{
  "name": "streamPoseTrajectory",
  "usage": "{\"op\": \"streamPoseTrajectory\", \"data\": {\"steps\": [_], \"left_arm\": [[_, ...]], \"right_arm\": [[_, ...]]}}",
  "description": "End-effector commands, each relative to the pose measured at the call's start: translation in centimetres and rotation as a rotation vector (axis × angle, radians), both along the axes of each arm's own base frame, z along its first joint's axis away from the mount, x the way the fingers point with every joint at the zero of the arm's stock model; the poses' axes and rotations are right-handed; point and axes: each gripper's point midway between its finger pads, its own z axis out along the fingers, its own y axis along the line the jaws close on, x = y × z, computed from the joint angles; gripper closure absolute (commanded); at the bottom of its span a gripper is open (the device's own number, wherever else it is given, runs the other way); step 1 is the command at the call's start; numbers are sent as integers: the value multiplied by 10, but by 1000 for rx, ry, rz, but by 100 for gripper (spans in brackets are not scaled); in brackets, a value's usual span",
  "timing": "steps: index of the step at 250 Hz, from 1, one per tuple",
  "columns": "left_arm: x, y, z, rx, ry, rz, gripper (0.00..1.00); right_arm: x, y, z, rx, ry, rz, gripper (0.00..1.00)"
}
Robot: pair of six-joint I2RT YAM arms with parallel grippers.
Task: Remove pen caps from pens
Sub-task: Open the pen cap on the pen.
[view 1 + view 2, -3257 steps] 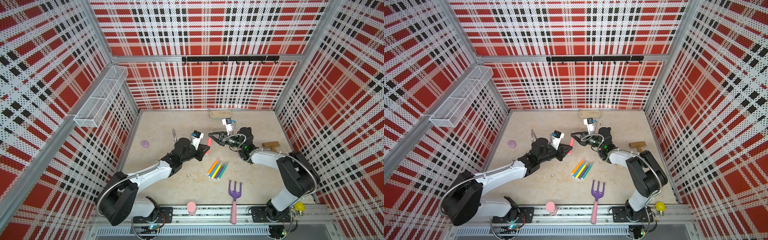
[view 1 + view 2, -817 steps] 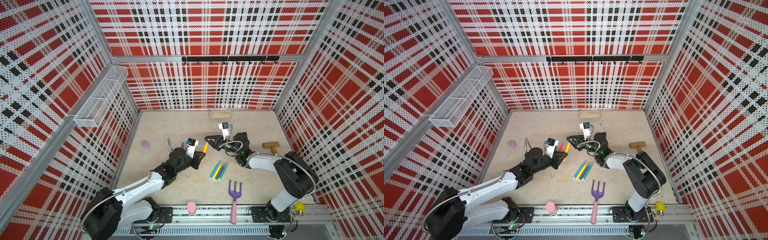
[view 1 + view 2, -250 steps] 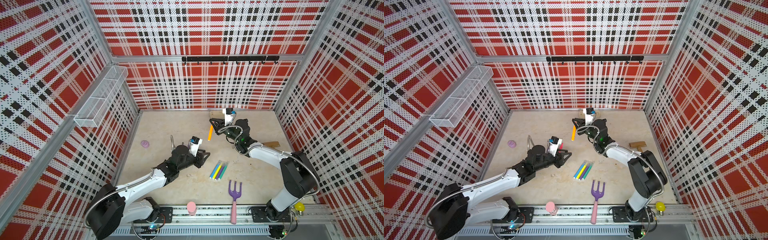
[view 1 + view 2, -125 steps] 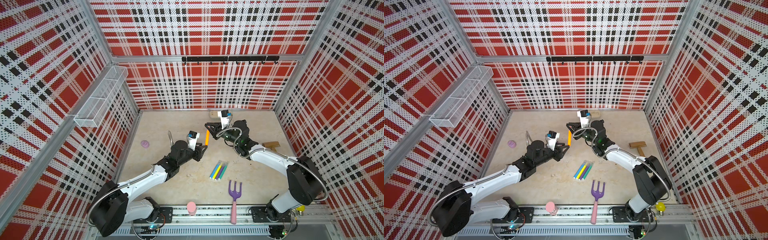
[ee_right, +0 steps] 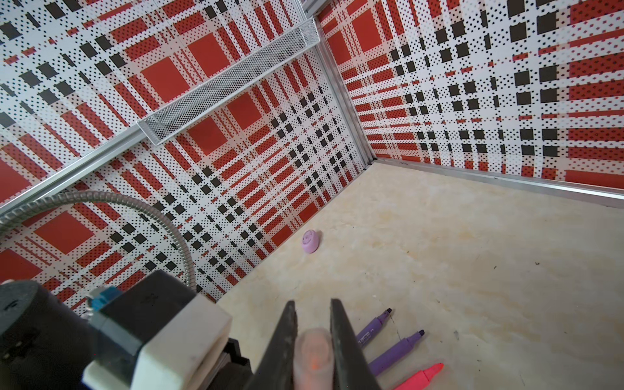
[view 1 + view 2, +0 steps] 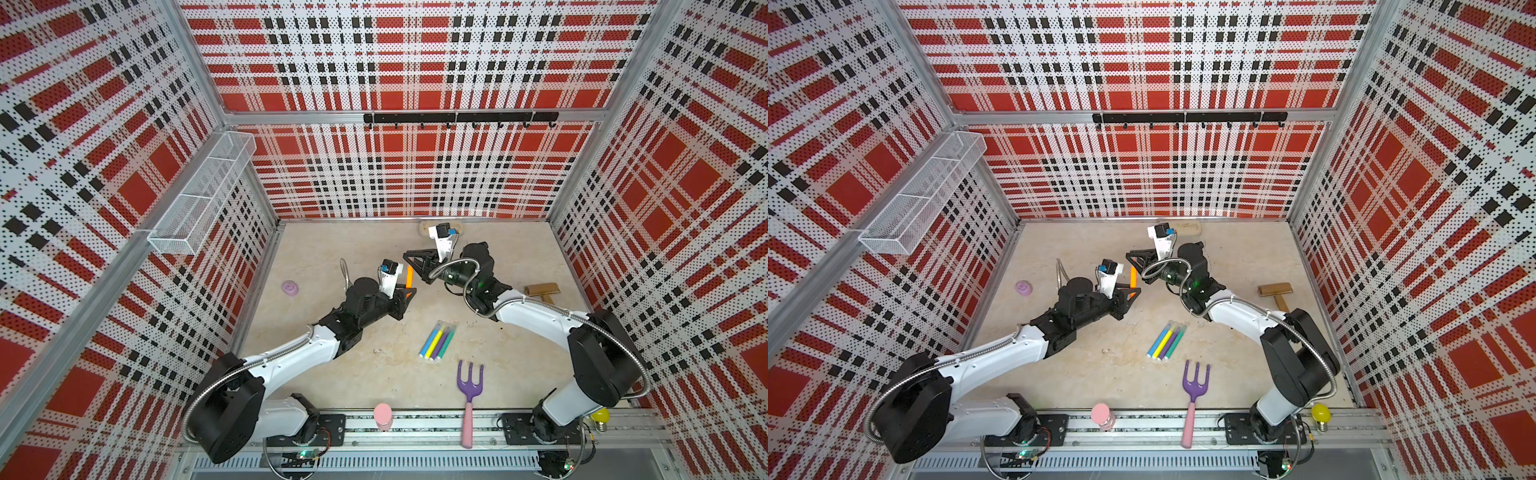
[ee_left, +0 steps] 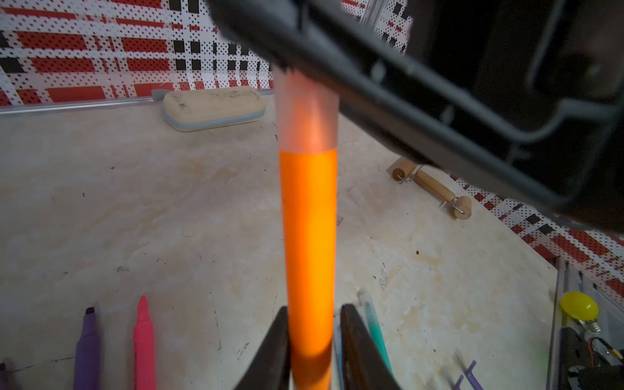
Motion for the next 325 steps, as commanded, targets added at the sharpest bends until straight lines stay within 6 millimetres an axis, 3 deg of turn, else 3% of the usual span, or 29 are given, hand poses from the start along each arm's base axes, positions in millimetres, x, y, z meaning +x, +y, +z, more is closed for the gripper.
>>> {"op": "streamPoseTrajectory", "data": {"steps": [1,41,90,158,263,325], "left_arm": [[7,-7,15,-29,-33,-16,81],[7,-8,13,-30,-22,-19,100],[3,-12,4,-37,15,-45,100],[-15,-30,-33,-40,143,-116,100],[-32,-29,-49,-63,207,-136,100],[-39,-38,-53,-54,217,-171,100]], "right_arm": [[-4,4,11,34,-40,23,100],[-4,3,12,30,-44,19,100],[9,-6,18,4,-76,-65,100],[32,-25,61,-8,-190,-210,100],[49,-69,97,137,-210,-358,100],[49,-71,106,156,-213,-359,100]]}}
